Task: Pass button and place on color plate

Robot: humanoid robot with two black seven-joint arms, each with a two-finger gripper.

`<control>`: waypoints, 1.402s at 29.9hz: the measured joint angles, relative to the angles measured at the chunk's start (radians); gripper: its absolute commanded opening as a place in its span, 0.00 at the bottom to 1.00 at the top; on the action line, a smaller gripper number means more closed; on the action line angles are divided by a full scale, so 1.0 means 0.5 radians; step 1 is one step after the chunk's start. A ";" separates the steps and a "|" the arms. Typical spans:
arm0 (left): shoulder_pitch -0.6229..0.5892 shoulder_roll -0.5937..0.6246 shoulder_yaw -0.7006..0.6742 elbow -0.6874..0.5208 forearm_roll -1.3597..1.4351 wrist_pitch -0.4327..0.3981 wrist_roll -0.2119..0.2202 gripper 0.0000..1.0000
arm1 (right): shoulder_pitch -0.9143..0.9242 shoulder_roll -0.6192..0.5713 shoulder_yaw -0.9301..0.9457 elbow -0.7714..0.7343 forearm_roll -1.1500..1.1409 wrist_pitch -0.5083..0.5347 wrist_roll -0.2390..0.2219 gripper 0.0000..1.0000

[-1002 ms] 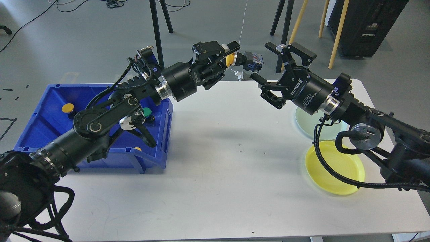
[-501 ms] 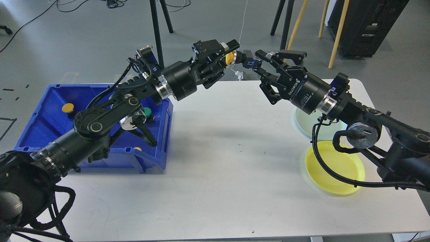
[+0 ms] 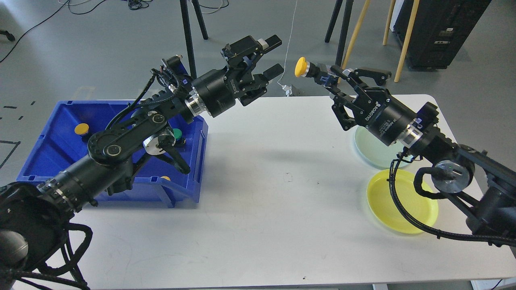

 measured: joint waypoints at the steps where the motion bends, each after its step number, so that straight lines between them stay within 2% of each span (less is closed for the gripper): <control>1: 0.003 0.029 -0.019 0.000 -0.002 0.000 0.000 0.98 | -0.147 -0.061 0.075 0.037 0.016 -0.029 -0.002 0.00; 4: 0.018 0.192 -0.020 -0.022 0.012 0.000 0.000 0.98 | -0.527 -0.251 0.189 0.153 0.027 -0.149 -0.008 0.00; 7: 0.021 0.436 0.110 -0.081 0.115 -0.001 -0.001 0.98 | -0.771 -0.479 0.211 0.209 0.027 -0.257 -0.009 0.00; 10: -0.019 0.717 0.282 -0.121 0.438 0.000 -0.001 0.99 | -0.939 -0.642 0.214 0.213 0.027 -0.331 -0.008 0.00; 13: -0.063 0.901 0.371 -0.130 0.904 -0.001 -0.001 0.99 | -1.002 -0.725 0.197 0.206 0.026 -0.404 -0.034 0.02; 14: -0.072 0.956 0.384 -0.131 1.089 0.000 -0.001 0.99 | -1.012 -0.742 0.183 0.204 0.025 -0.428 -0.054 0.09; 16: -0.075 1.048 0.396 -0.123 1.396 0.000 -0.001 0.99 | -1.021 -0.754 0.132 0.198 0.022 -0.485 -0.100 0.33; 20: -0.085 1.133 0.463 -0.023 1.972 0.000 -0.001 0.99 | -1.020 -0.744 0.076 0.195 0.025 -0.576 -0.134 1.00; 24: -0.091 1.094 0.581 0.188 2.279 0.000 -0.001 0.99 | -1.007 -0.695 0.087 0.208 0.044 -0.584 -0.140 1.00; 36: -0.078 0.999 0.810 0.427 2.341 0.000 0.000 0.99 | -1.008 -0.697 0.121 0.207 0.112 -0.557 -0.129 1.00; 42: -0.073 0.905 0.813 0.576 2.336 0.000 0.000 0.99 | -1.013 -0.711 0.156 0.206 0.284 -0.399 -0.120 1.00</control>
